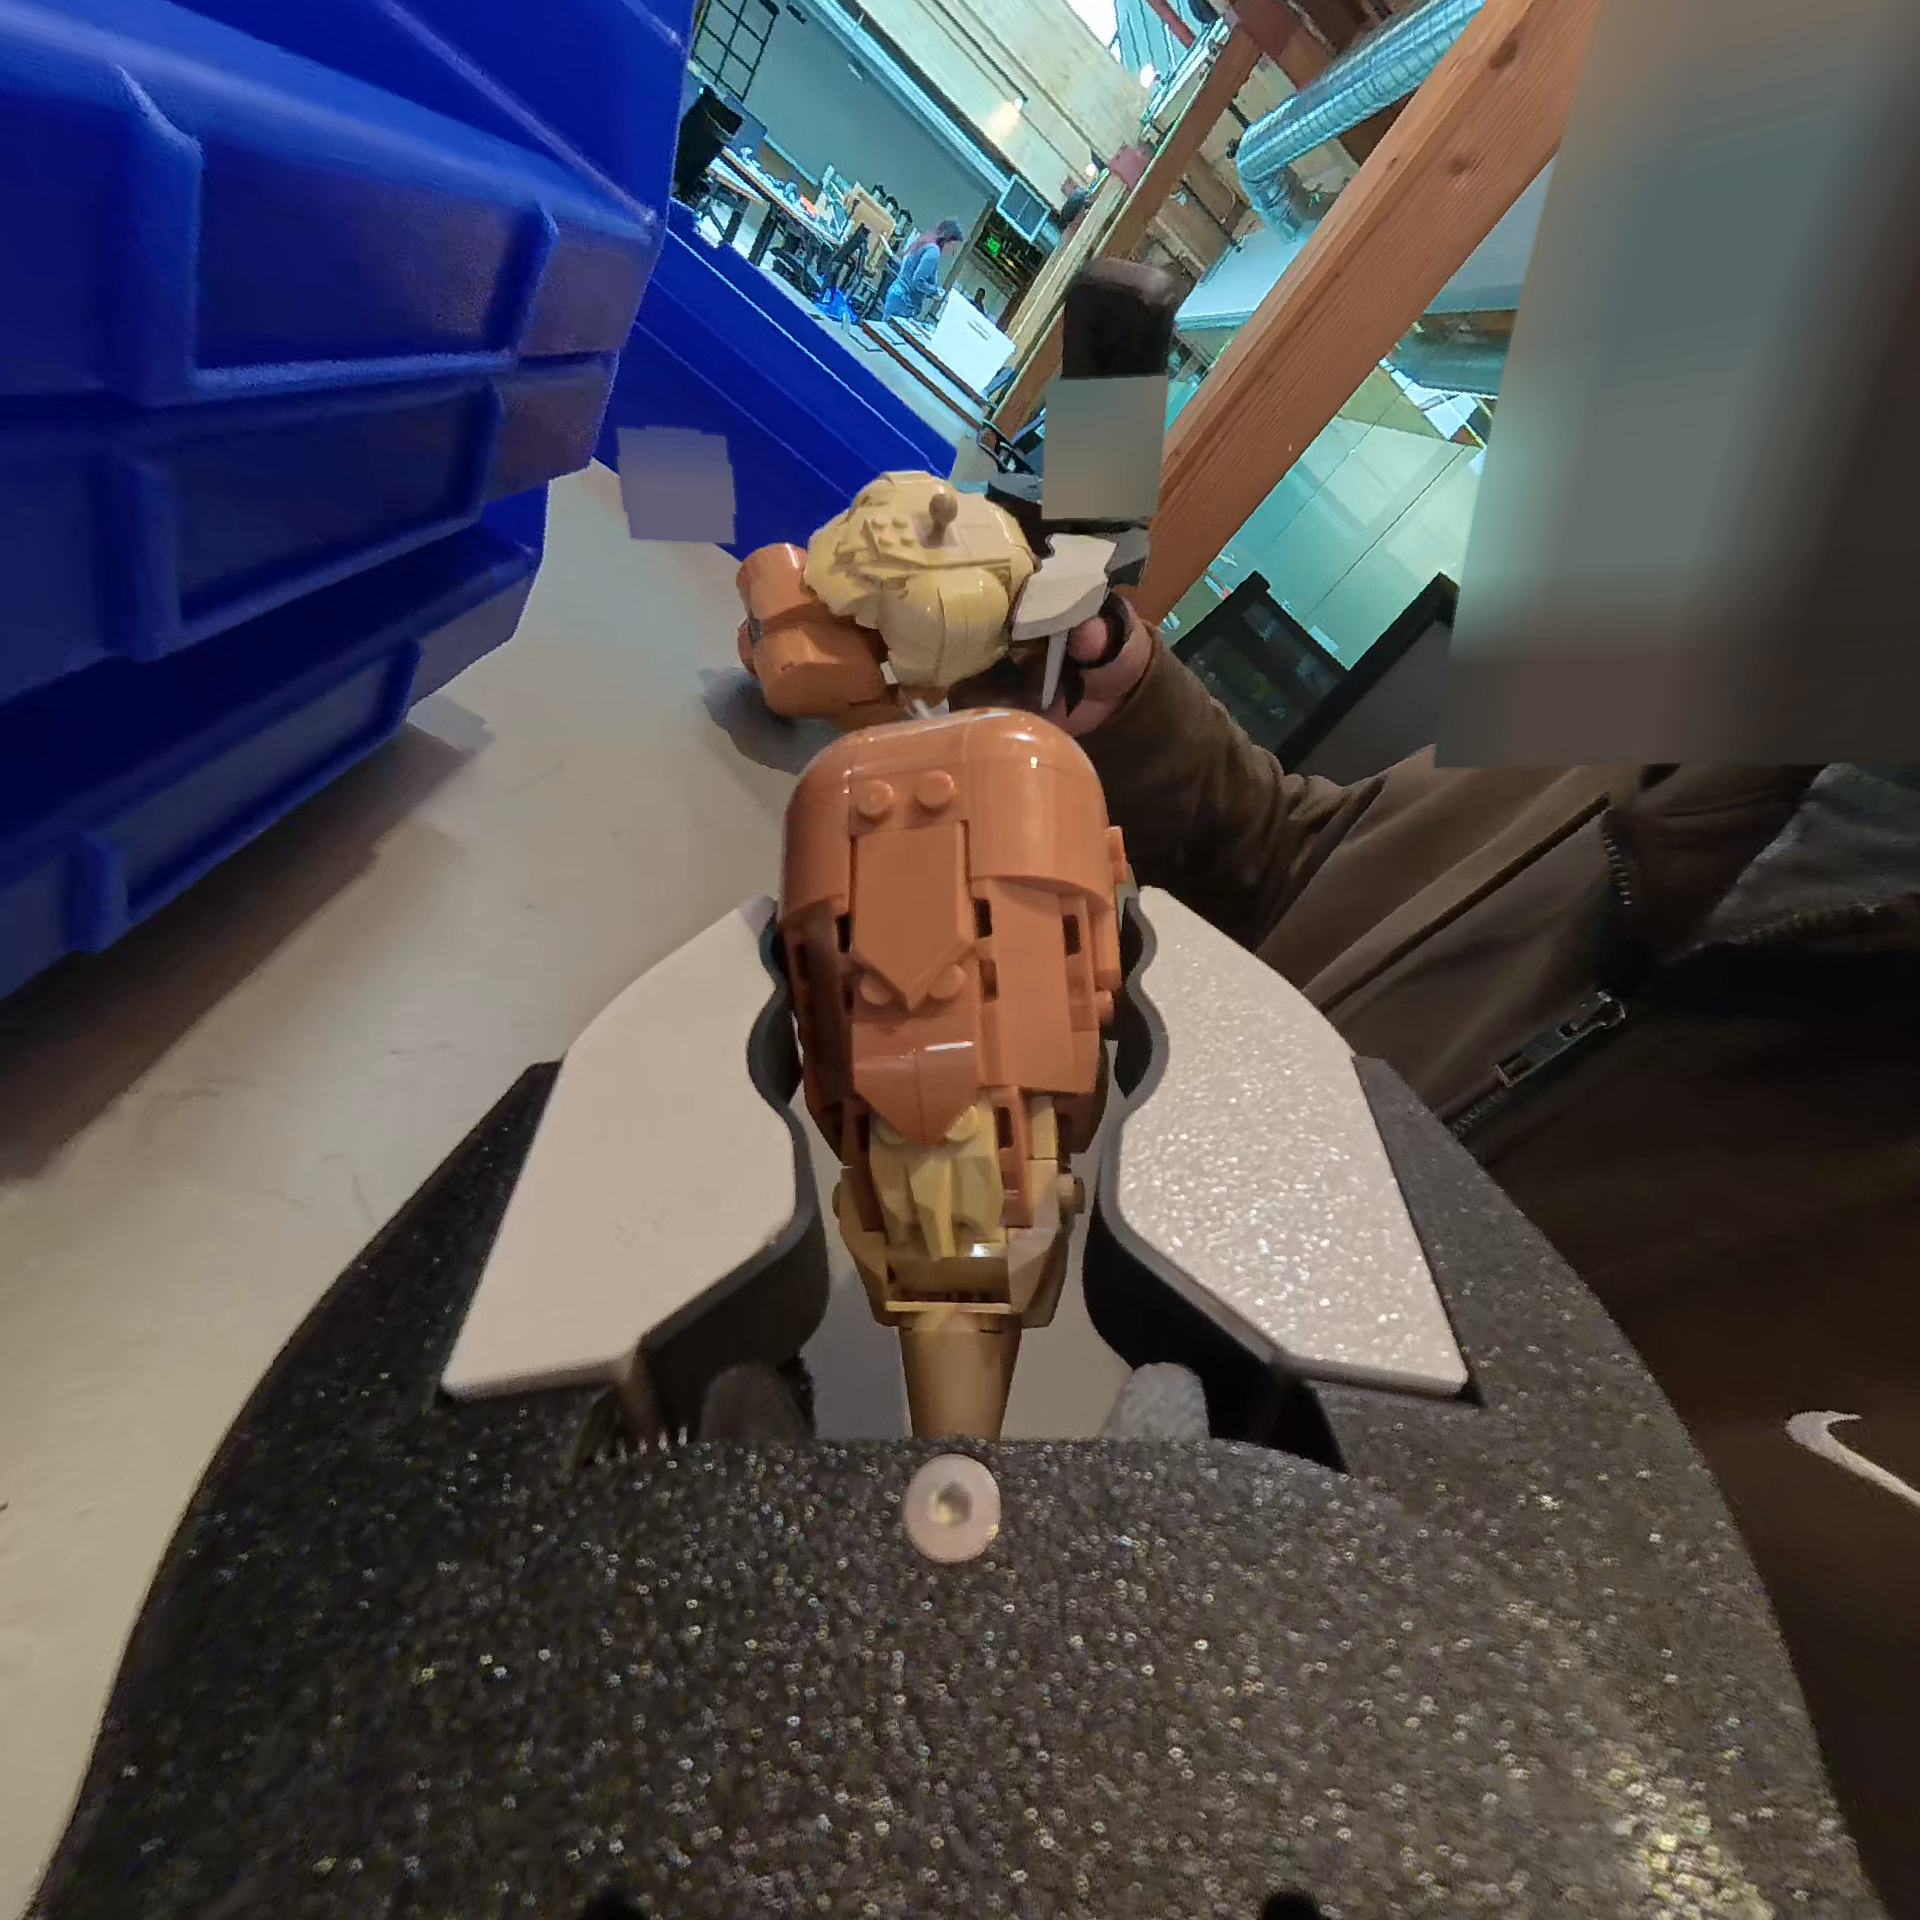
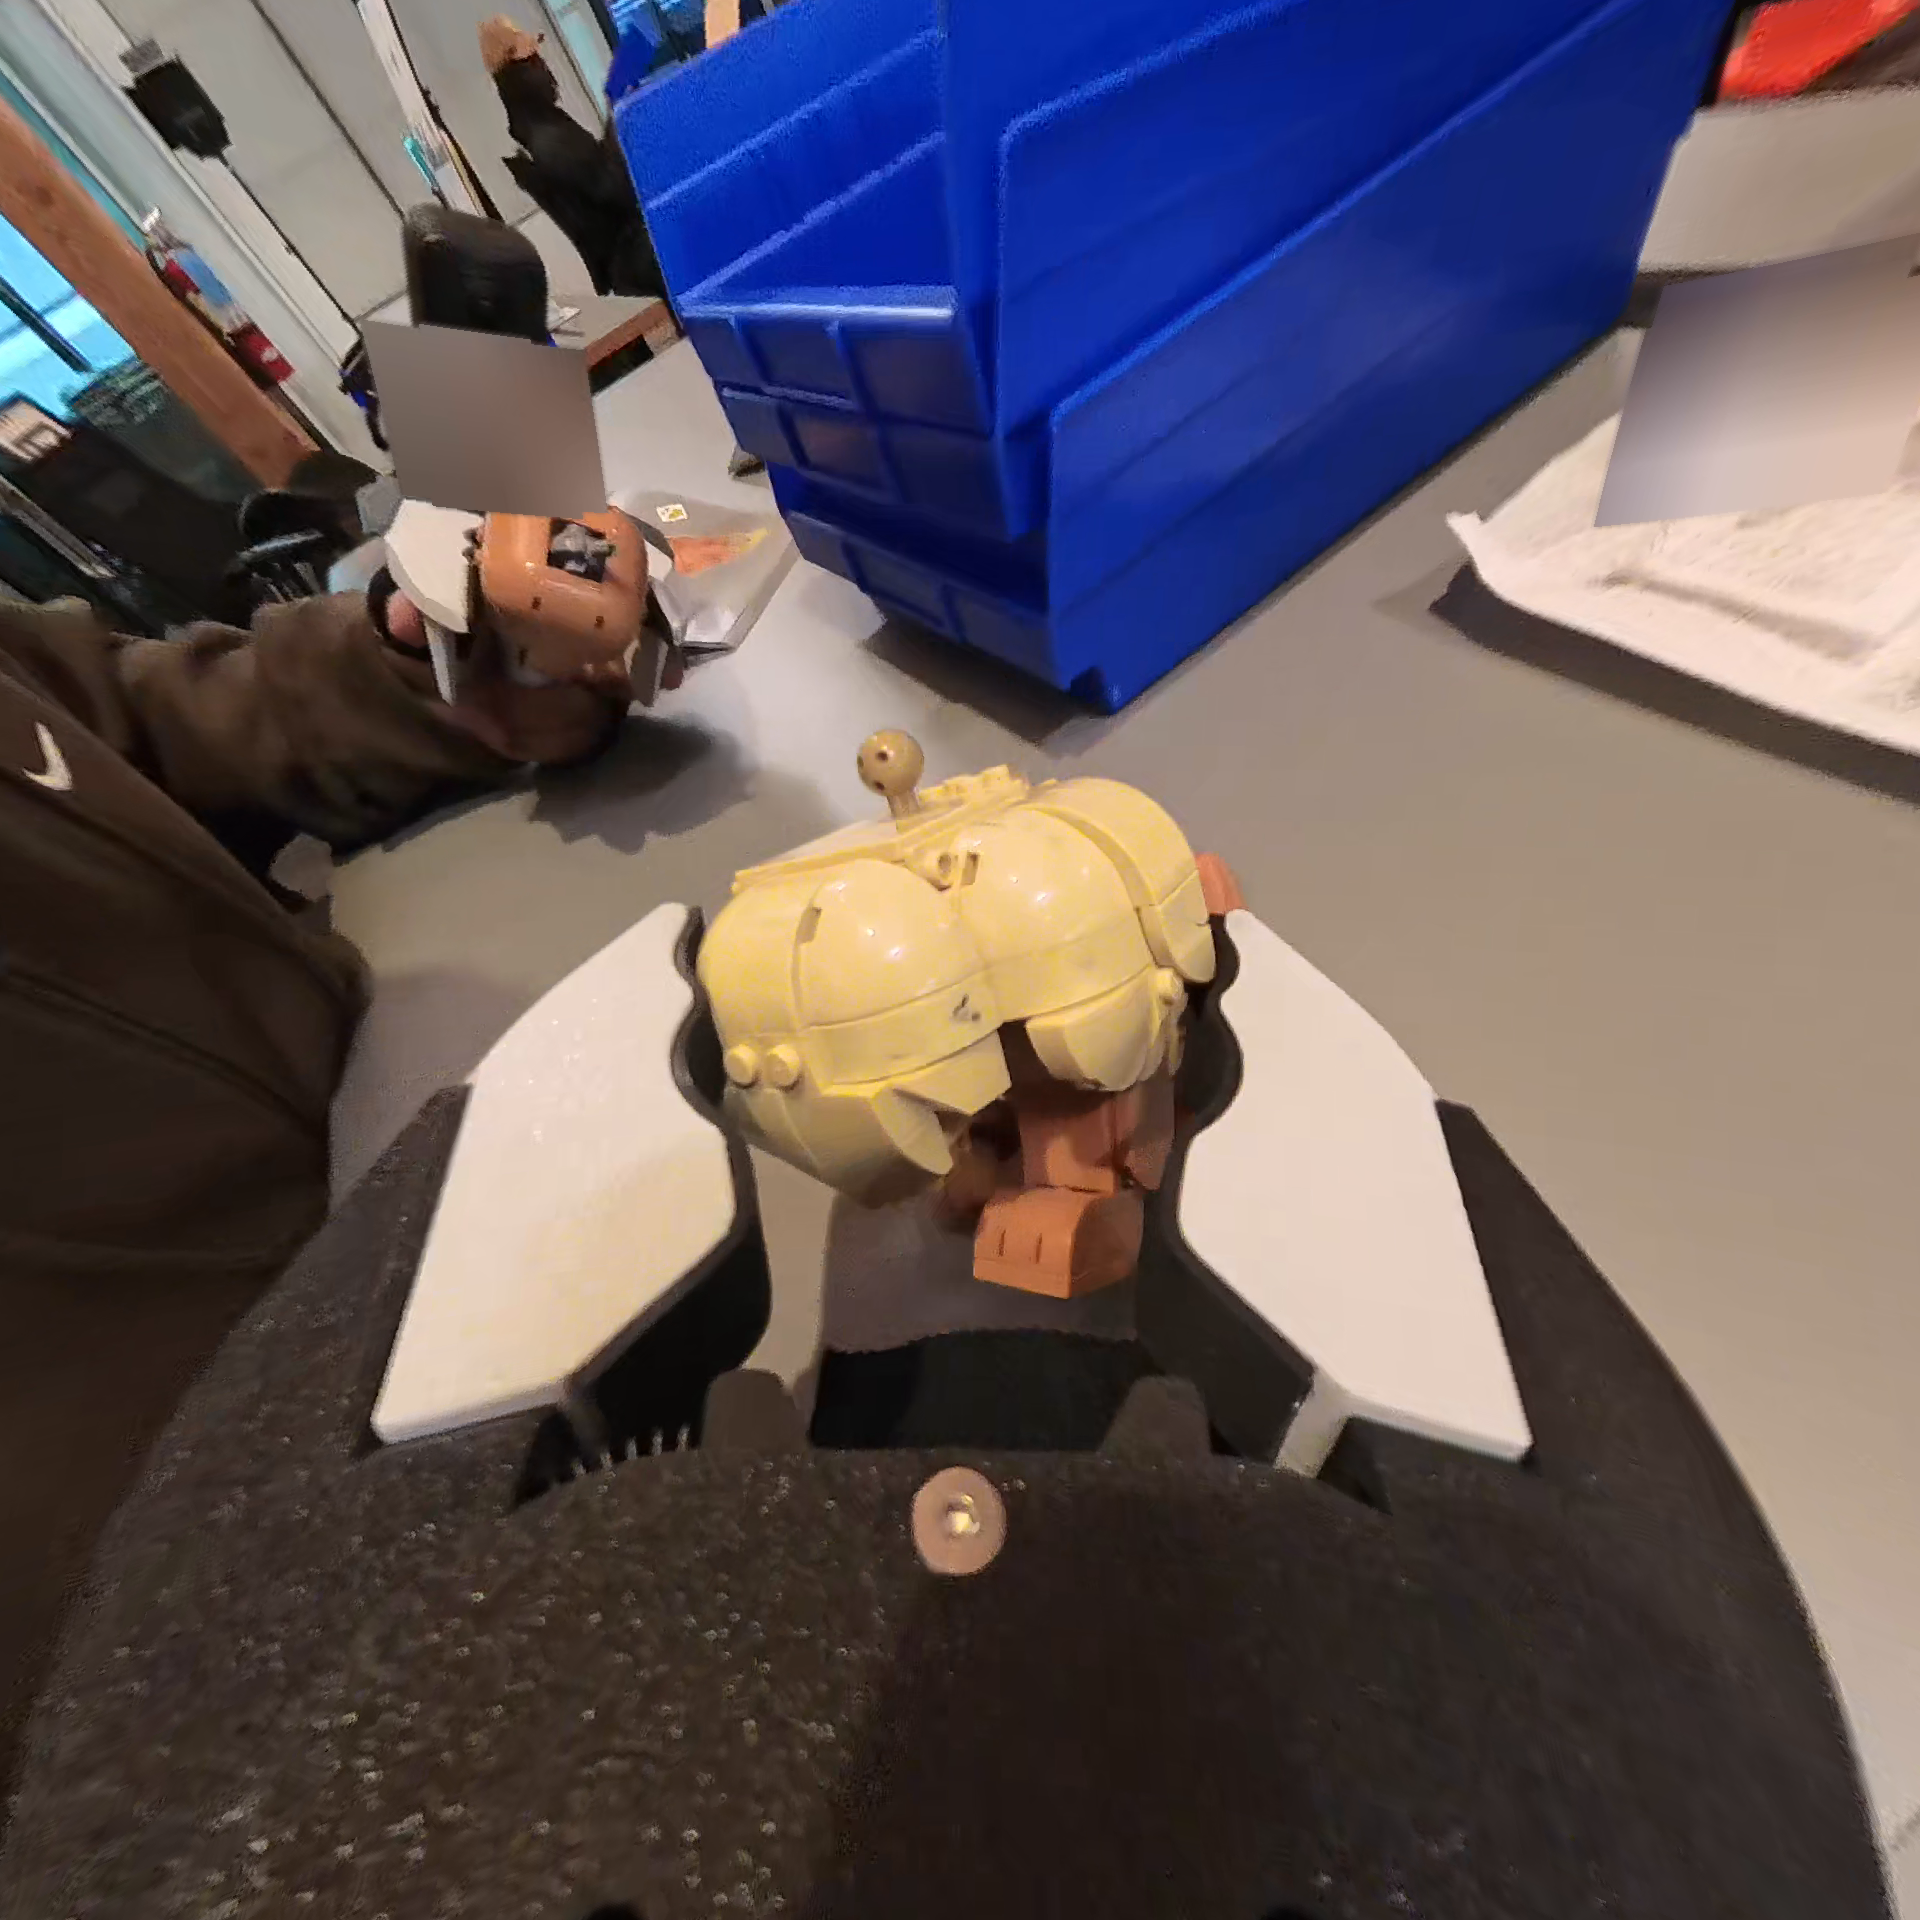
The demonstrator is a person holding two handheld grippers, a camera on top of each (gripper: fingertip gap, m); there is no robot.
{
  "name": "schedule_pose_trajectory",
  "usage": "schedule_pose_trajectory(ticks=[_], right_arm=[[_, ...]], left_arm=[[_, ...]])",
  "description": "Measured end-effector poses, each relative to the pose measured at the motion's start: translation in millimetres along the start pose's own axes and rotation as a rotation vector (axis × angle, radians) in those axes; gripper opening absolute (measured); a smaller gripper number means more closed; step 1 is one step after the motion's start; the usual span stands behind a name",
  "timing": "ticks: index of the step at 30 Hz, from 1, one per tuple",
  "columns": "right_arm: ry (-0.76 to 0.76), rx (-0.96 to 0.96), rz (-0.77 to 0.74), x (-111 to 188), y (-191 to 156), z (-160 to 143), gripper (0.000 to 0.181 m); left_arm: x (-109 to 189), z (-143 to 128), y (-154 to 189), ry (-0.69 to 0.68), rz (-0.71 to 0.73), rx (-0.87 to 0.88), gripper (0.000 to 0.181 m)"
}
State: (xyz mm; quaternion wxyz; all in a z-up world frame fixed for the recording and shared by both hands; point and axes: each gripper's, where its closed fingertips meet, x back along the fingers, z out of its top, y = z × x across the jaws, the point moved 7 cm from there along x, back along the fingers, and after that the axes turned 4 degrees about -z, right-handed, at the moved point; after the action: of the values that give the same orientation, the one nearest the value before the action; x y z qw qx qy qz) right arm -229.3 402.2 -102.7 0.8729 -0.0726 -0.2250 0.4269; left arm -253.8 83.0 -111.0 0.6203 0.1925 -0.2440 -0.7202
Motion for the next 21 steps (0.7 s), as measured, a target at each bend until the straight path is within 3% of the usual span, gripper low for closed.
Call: schedule_pose_trajectory(ticks=[12, 18, 21], right_arm=[[-0.145, 0.229, -0.046, -17, -22, -1, 0.09], [0.041, 0.224, -0.004, 23, -15, 33, 0.087], [0.059, 0.28, -0.275, 53, 37, 48, 0.081]], left_arm=[[5, -2, 3, 0.011, -0.014, -0.01, 0.059], [7, -1, 2, 0.019, -0.016, -0.011, 0.059], [8, -1, 3, 0.021, -0.021, -0.012, 0.059]])
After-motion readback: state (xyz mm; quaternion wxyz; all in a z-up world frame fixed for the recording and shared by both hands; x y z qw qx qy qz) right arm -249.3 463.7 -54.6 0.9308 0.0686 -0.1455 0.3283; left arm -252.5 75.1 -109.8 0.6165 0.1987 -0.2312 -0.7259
